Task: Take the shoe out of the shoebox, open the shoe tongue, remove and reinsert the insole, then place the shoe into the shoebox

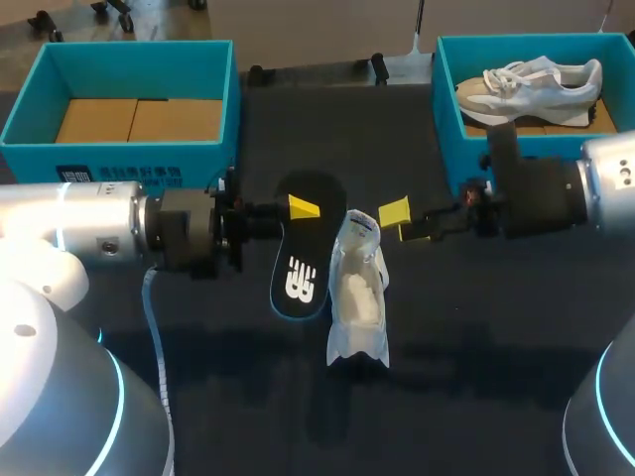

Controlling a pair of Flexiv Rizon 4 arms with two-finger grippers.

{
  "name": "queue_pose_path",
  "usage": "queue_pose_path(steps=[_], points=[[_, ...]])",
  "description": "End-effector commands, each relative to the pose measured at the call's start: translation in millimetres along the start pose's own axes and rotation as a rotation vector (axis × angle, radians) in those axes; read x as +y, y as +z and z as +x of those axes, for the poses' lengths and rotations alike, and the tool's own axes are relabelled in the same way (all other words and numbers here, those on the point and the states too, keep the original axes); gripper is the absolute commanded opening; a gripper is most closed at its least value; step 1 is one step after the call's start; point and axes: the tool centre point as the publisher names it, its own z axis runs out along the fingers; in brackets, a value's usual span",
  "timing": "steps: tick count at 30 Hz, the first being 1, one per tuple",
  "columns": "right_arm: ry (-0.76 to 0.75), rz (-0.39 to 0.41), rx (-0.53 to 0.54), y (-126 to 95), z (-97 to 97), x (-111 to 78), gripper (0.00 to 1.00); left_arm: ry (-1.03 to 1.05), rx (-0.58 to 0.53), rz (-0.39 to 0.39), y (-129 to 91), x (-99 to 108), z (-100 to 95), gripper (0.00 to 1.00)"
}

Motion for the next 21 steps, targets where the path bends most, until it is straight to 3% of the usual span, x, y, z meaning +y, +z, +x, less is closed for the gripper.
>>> queue_pose_path(steps=[1,2,4,5,6,12,13,14,21], points=[[-0.062,-0.011,-0.025,-2.4,-1.8,-1.8,1.00,0.001,-0.001,-0.002,1.0,-0.7,0.7,0.00],[-0.160,0.049,-0.085,-6.2,-2.6,0.3,1.00,-0.023,-0.004,0.007,-1.4,-1.3,-1.3,0.00],[-0.203,0.064,-0.135,-11.7,-4.9,-0.9,1.00,-0.078,-0.006,0.024,-3.3,-2.5,-2.8,0.00],[-0.334,0.096,-0.122,-15.4,-5.3,1.3,1.00,-0.069,0.014,0.017,-4.8,-3.0,-3.3,0.00],[-0.327,0.098,-0.145,-17.4,-5.8,0.9,1.00,-0.083,0.013,0.023,-5.6,-3.5,-3.3,0.00],[-0.631,0.252,-0.174,-25.4,-6.1,4.8,1.00,-0.164,0.034,0.050,-7.4,-13.6,-4.0,0.00],[-0.727,0.327,-0.156,-26.4,-5.7,6.2,1.00,-0.190,0.037,0.050,-7.4,-14.1,-4.0,0.00],[-0.704,0.390,-0.149,-26.1,-7.7,6.9,1.00,-0.211,0.037,0.049,-6.9,-14.0,-4.3,0.00],[-0.704,0.390,-0.149,-26.1,-7.7,6.9,1.00,-0.302,0.049,0.073,-9.9,-18.1,-4.1,0.00]])
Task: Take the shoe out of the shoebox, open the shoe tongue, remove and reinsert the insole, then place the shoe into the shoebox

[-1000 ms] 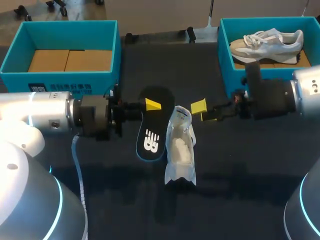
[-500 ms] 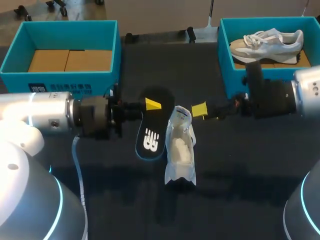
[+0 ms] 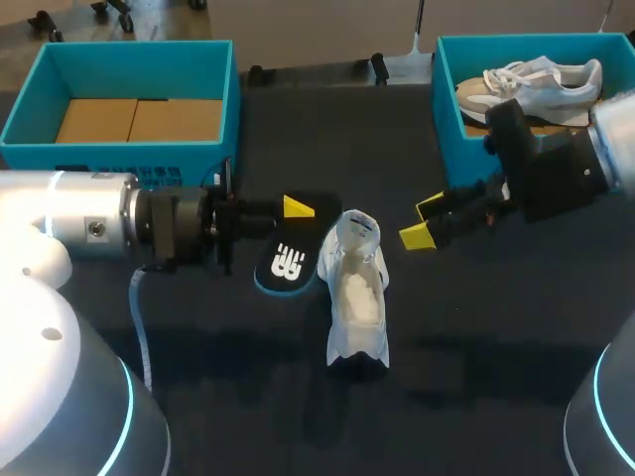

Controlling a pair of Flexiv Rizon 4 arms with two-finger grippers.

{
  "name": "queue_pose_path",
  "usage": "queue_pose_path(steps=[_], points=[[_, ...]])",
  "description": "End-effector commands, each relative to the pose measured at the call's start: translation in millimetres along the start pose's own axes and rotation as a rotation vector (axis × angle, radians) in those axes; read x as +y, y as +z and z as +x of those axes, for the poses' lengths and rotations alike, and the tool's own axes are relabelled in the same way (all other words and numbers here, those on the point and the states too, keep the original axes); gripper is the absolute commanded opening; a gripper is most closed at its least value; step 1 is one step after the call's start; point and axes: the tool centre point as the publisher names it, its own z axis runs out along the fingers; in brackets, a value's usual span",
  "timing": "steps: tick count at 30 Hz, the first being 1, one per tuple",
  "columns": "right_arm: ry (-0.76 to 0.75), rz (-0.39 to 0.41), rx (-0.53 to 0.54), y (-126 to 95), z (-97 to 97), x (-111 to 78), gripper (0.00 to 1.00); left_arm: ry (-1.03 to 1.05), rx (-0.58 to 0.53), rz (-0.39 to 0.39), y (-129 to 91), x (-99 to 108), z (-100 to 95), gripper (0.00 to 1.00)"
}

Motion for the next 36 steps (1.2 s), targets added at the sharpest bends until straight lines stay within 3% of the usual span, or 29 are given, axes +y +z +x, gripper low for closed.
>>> queue_pose_path(steps=[1,10,13,20,36], points=[[-0.167,0.178,0.020,-0.7,-5.0,9.1,1.00,-0.041,0.018,0.016,-4.2,-4.3,-0.2,0.00],[-0.167,0.178,0.020,-0.7,-5.0,9.1,1.00,-0.145,0.018,0.014,-10.9,-12.3,-4.8,0.00],[-0.245,0.149,-0.058,5.0,-19.5,-7.0,1.00,-0.187,-0.002,0.019,-10.8,-16.7,-1.7,0.00],[-0.322,0.142,-0.175,11.1,-28.2,-21.5,1.00,-0.230,-0.008,0.008,-7.7,-13.8,5.2,0.00],[-0.340,0.156,-0.153,8.2,-27.2,-24.5,1.00,-0.261,0.008,0.018,-0.7,-12.2,5.4,0.00]])
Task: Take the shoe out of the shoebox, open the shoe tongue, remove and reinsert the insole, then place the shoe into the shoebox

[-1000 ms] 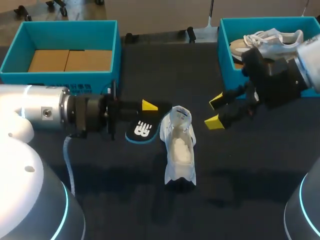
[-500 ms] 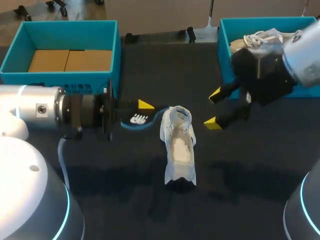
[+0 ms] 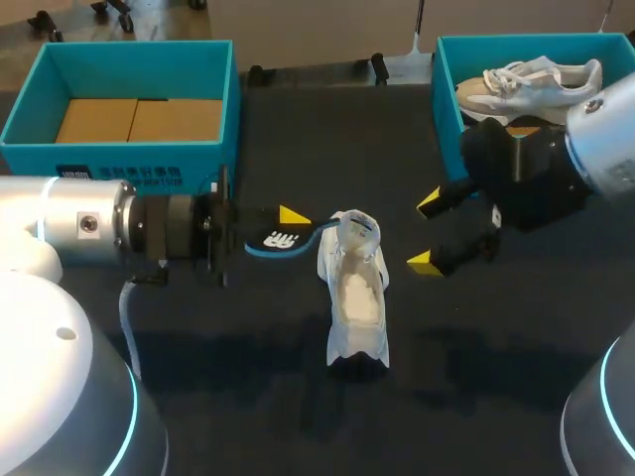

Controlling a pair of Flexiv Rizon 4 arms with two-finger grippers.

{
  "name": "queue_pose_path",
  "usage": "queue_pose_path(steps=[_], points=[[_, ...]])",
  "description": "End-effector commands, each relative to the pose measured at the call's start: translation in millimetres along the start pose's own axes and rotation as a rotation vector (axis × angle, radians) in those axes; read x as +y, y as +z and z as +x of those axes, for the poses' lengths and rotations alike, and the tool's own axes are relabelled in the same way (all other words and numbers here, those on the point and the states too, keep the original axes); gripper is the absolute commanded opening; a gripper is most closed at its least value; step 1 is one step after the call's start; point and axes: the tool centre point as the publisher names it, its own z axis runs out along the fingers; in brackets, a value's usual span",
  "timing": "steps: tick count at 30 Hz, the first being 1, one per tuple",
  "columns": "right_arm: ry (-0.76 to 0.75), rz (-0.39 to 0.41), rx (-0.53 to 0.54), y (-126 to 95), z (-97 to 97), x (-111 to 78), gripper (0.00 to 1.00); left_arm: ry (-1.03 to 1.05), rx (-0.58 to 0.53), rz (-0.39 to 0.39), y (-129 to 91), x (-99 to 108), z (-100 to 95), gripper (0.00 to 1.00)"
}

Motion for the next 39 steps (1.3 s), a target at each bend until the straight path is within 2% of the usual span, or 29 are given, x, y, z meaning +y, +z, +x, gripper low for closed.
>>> queue_pose_path(steps=[1,8,11,15,18,21,39], points=[[0.000,-0.002,-0.004,0.5,1.9,-1.6,1.00,-0.008,0.000,0.003,2.5,1.0,-2.0,0.00],[0.000,-0.002,-0.004,0.5,1.9,-1.6,1.00,-0.057,-0.036,0.001,0.1,13.8,-0.3,0.00],[-0.009,-0.001,-0.015,0.9,1.5,-2.0,1.00,-0.093,-0.053,0.023,1.3,15.3,1.2,0.00],[-0.049,0.074,-0.033,11.9,-7.6,-9.6,1.00,-0.124,-0.076,0.031,9.2,22.3,3.9,0.00],[-0.142,0.108,-0.056,18.4,-12.2,-11.9,1.00,-0.145,-0.089,0.028,16.2,28.1,6.9,0.00],[-0.241,0.100,-0.063,23.5,-14.9,-13.3,1.00,-0.163,-0.083,0.019,23.2,31.5,11.9,0.00],[-0.243,0.117,-0.046,26.8,-17.0,-13.9,1.00,-0.230,-0.060,0.020,50.9,37.1,32.3,0.00]])
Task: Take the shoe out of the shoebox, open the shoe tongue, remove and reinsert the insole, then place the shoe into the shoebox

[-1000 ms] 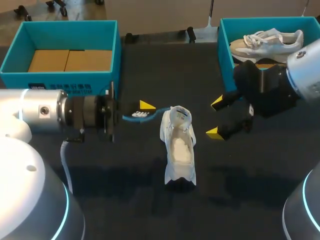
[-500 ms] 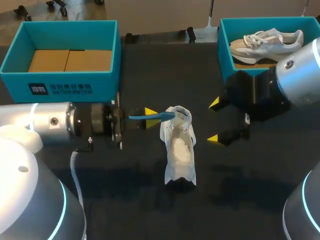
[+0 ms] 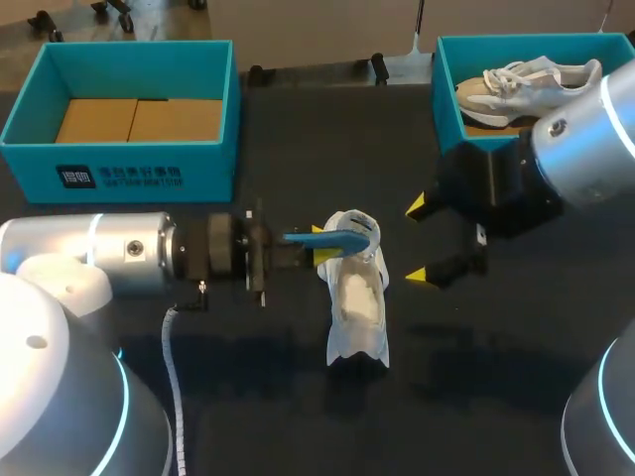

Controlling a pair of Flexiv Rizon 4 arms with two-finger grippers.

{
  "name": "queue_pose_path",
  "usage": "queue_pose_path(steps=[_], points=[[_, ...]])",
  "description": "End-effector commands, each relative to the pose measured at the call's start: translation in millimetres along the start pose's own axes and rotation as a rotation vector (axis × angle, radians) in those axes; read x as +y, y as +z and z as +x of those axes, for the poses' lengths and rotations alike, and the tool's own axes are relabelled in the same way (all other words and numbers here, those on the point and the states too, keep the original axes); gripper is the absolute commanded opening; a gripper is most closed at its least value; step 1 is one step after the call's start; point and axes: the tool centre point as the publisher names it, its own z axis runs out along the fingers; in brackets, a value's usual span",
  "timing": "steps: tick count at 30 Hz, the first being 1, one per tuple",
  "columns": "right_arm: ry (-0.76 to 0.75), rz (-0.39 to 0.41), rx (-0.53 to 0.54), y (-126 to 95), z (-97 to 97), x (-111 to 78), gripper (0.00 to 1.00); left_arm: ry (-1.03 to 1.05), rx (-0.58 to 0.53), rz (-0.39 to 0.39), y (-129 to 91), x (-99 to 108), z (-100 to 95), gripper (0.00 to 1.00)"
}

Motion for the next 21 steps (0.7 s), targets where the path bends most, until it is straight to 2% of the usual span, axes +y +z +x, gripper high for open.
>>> queue_pose_path(steps=[1,4,8,15,21], points=[[-0.005,0.002,-0.010,10.0,-2.4,-3.1,1.00,-0.003,0.003,-0.007,11.6,8.3,3.9,0.00],[-0.041,0.057,-0.059,24.1,-2.7,-15.6,1.00,0.003,-0.016,-0.028,11.2,10.2,6.0,0.00],[-0.055,0.096,-0.055,41.1,-2.7,-32.8,1.00,-0.007,-0.030,-0.039,9.1,12.7,11.6,0.00],[-0.108,0.065,-0.033,60.0,-7.2,-46.1,1.00,-0.008,-0.034,-0.069,9.2,15.5,19.0,0.00],[-0.080,0.076,-0.053,61.1,-9.6,-51.0,1.00,-0.003,-0.040,-0.074,9.3,15.5,19.4,0.00]])
